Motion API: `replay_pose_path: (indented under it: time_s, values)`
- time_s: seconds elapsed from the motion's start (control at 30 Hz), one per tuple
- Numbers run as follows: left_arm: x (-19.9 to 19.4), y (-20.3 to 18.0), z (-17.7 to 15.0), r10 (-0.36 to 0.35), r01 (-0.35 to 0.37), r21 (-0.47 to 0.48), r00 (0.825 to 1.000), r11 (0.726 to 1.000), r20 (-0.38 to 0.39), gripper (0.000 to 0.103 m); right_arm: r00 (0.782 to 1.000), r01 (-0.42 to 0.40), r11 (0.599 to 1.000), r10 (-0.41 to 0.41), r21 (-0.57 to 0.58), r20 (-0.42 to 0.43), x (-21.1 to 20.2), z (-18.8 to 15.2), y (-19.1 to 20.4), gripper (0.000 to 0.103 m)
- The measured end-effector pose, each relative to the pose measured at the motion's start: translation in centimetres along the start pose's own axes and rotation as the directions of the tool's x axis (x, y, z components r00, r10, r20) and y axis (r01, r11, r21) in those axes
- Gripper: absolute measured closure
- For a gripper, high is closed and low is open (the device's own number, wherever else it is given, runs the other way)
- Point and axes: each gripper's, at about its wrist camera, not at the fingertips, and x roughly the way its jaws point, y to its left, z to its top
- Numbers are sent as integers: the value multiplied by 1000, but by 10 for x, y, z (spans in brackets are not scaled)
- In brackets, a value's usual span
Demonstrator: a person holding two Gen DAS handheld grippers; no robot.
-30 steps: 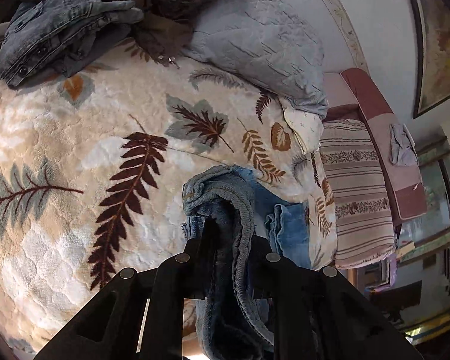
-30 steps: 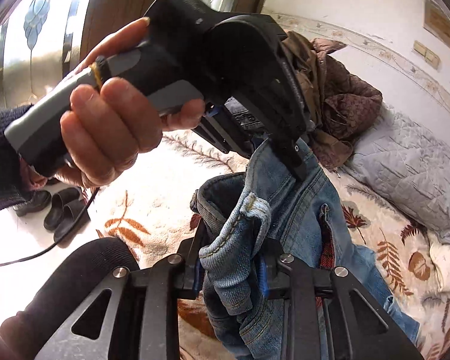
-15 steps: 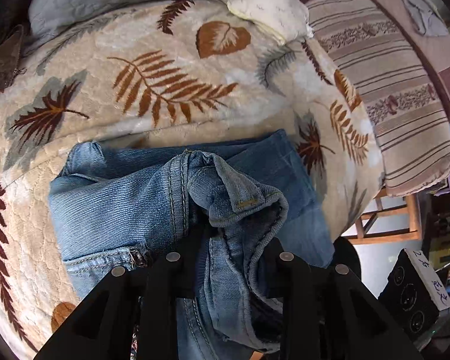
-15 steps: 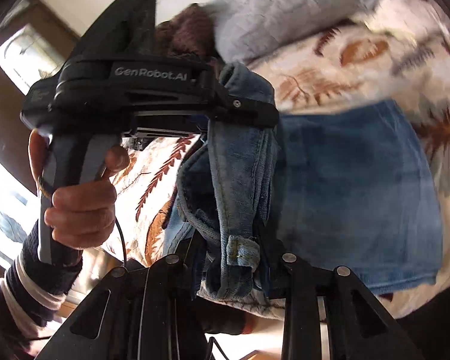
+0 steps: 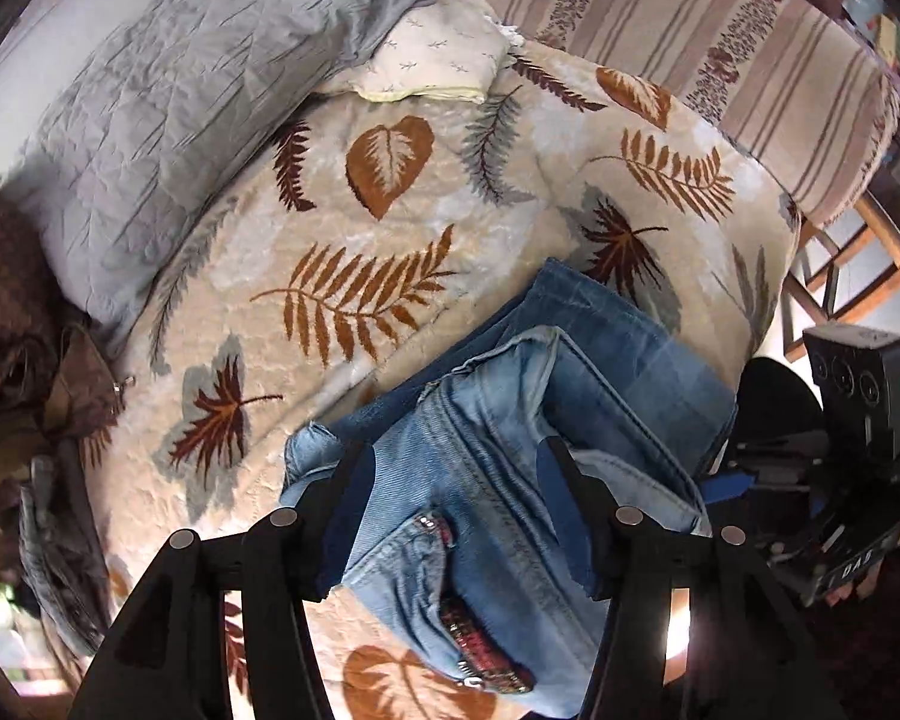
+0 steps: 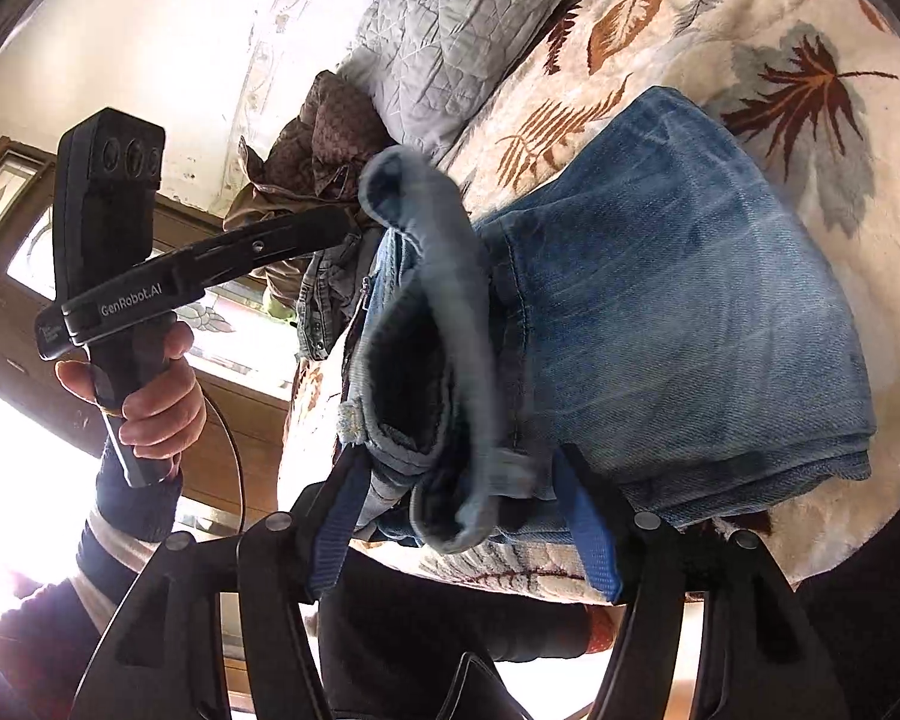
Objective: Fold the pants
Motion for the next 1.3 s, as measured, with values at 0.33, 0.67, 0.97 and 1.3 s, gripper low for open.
replay_pose_path:
  time_s: [0.33,0.67,0.97,1.3]
  values:
    - [49,-11,24,-27,72,259,985,963,-173,48,998,-60,996,61,72,-15,-6,-6,-12,32]
    - [120,3,32,-106,160,210,963,964,-249,46,997,-36,998,39,44,-69,24,6,1,27]
    - [53,23,8,-190,190,62,982,980,-17,69,995,-97,995,97,14,-20,14,8,14,75]
    - [79,-21,61,-139,139,5,989,990,-46,67,989,-69,994,57,90,135,-49,24,-20,75]
